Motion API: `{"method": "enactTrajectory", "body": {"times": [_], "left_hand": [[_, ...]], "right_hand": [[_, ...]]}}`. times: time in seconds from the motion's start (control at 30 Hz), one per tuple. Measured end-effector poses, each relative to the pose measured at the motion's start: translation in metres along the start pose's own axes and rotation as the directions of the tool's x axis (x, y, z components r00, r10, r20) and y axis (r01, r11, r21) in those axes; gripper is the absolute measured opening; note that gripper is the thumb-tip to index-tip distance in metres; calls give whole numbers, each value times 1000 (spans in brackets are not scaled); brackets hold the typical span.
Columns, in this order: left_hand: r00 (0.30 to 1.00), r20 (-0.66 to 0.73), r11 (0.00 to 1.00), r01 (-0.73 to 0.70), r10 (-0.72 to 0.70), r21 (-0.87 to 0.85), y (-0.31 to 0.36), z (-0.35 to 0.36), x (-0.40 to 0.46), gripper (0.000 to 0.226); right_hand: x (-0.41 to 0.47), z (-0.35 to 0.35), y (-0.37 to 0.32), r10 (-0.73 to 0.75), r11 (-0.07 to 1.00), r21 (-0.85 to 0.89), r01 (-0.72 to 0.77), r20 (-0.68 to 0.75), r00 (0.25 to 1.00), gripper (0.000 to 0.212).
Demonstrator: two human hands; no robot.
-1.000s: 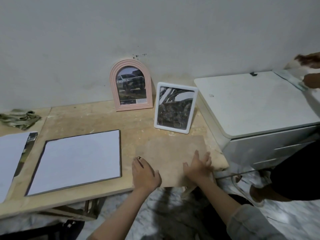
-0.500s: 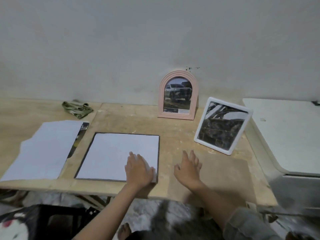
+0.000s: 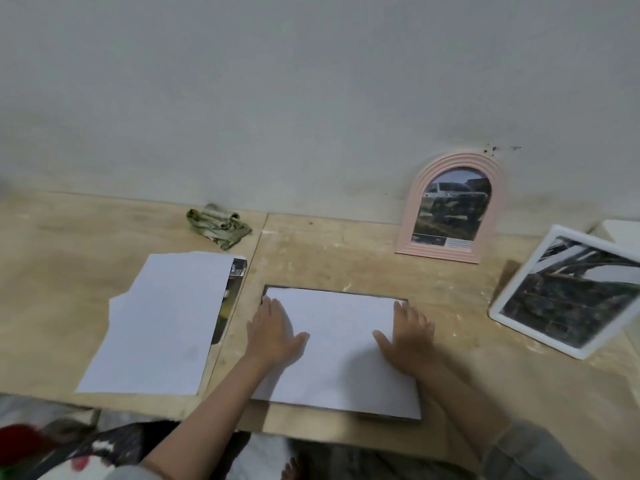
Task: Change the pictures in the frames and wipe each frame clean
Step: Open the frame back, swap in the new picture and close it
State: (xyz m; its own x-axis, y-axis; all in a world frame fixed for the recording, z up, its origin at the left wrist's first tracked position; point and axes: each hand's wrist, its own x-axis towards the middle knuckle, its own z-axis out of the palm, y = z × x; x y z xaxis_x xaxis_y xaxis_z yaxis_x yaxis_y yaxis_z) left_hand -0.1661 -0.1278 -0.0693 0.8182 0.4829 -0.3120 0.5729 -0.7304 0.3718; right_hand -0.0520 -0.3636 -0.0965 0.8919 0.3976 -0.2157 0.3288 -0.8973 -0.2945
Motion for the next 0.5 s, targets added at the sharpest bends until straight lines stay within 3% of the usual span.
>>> {"method": "enactTrajectory", "body": {"times": [0.1,0.23,0.4,0.5], "left_hand": [[997,39,995,-63,61,73,-5,2,5,100],[995,47,993,-86,83,79,-11,6,8,107],[998,-11,996,-53,54,72,-5,3,3,104],[998,-30,990,52,-48,134,5,-2,-2,111]], "right_hand": [[2,5,1,50,998,-41,-49,22,998,83],[1,3,-4,50,996,-72,-54,-51,997,87],[-4,-1,-12,68,998,-2,-68,-119,991,80],[-8,2,-12,42,996,88,-30,-144,989,74]]}}
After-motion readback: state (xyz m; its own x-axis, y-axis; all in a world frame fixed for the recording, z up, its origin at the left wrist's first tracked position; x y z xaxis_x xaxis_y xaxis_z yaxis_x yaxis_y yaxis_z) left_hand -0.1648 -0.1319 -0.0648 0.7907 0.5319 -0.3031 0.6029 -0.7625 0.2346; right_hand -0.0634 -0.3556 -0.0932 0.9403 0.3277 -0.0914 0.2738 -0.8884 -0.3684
